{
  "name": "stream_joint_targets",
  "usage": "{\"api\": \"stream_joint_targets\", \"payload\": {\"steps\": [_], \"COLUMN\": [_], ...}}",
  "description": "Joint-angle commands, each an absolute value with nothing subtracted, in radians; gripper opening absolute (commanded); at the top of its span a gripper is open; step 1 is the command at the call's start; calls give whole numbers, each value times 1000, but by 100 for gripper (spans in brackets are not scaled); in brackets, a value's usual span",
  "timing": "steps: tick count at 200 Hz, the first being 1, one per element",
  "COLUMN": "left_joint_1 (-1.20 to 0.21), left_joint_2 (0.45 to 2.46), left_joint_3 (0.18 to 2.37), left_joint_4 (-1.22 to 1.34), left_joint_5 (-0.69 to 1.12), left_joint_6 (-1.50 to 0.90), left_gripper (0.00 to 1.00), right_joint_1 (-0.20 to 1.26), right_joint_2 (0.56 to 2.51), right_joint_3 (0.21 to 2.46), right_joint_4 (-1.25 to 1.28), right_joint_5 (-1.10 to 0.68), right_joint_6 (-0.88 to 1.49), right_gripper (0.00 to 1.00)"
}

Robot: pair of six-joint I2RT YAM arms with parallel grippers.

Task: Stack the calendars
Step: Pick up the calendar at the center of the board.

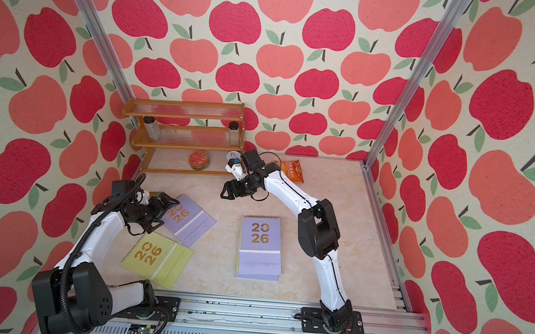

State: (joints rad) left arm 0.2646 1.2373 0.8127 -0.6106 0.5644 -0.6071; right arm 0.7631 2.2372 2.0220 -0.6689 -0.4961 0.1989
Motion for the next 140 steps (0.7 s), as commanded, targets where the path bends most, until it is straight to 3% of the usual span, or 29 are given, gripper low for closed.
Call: {"api": "stream_joint_targets", "payload": {"steps": [1, 53, 140], "left_joint_1": [272, 273, 273], "left_joint_2": [1262, 1323, 1421], "left_joint_3": [783, 732, 712], "left_joint_4": [-574, -504, -415], "left_joint_5": [567, 542, 503], "left_joint_6": [-596, -588, -555], "left_gripper": [100, 100, 100], "right_joint_1": [783, 793, 811], "right_joint_2": [2327, 2487, 2563], "right_joint_3": [2142, 2314, 2310], "right_joint_4": [-678, -639, -578], "right_joint_5": [-567, -660, -709], "right_joint_6": [230, 255, 275], "right_gripper": [76, 76, 76]}}
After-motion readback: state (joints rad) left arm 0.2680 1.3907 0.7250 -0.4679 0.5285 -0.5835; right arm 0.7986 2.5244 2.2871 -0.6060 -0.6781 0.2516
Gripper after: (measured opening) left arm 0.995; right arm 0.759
